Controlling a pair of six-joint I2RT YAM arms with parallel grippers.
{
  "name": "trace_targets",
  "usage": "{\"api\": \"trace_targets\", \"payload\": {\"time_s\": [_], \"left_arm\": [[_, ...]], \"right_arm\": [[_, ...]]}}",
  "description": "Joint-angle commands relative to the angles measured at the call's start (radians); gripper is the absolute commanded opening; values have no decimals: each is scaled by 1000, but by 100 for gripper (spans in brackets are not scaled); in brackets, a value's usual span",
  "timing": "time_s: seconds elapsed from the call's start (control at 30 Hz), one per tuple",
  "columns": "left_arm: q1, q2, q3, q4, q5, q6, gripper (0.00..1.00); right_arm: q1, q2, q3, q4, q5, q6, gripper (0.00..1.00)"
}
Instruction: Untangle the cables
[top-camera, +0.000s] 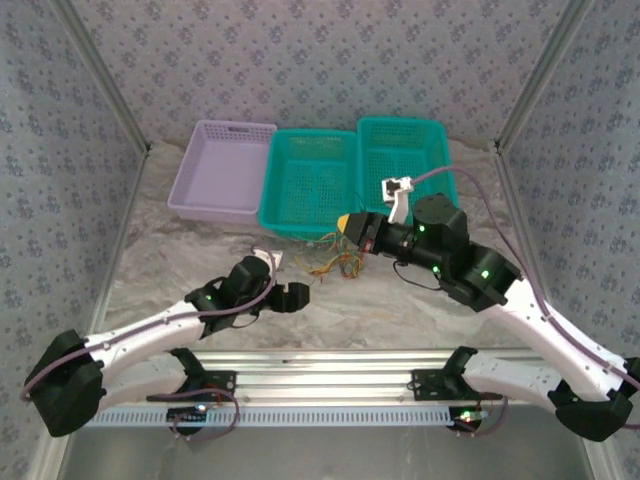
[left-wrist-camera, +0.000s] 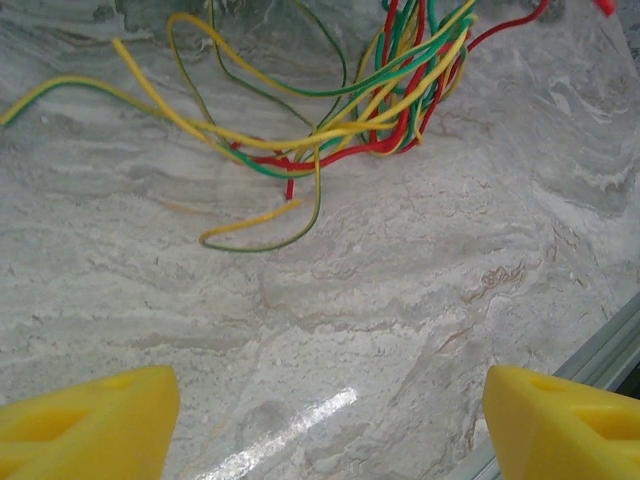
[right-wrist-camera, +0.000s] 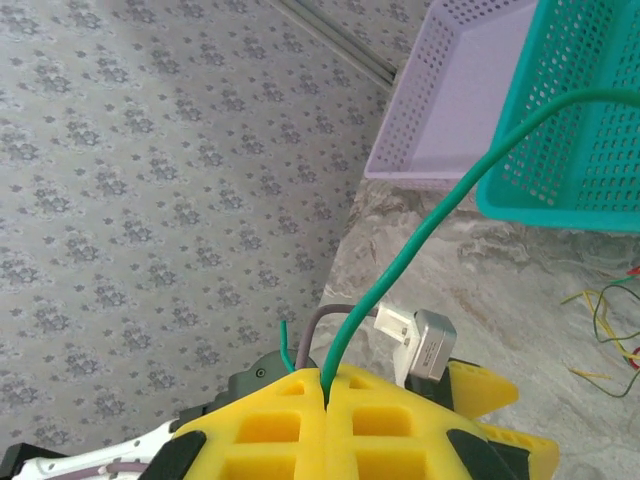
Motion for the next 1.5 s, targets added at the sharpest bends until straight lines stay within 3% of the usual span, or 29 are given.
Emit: {"api": "trace_targets", "payload": {"time_s": [0.0,0.13,0.27,0.43,0.67,0.8,0.97,1.3,1.47], "left_arm": [[-10,-58,53,-87,-58,42,82],[-11,-147,100,-220,-134,70,91],[-9,-194,181,-359,-218,108,100],[-8,-221,271,-485,-316,144,100],[14,-211,404,-655,-451,172,100],[54,-191,470,-715,-468,201,100],[79,-210,458,-702,-432,183,100],[82,-222,390,-669,-375,120,100],[80,-222,367,-655,-359,105,100]], "right_arm": [[2,-26,61,-71,15,-56,0],[-29,-10,124,-148,4,-132,0],[-177,37,214,-213,-114,-164,0],[-389,105,316,-251,-242,-199,0],[-597,231,383,-251,-304,-230,0],[-701,324,390,-224,-322,-220,0],[-753,456,413,-194,-249,-225,0],[-751,699,453,-164,-119,-270,0],[-754,812,484,-184,-116,-279,0]]}}
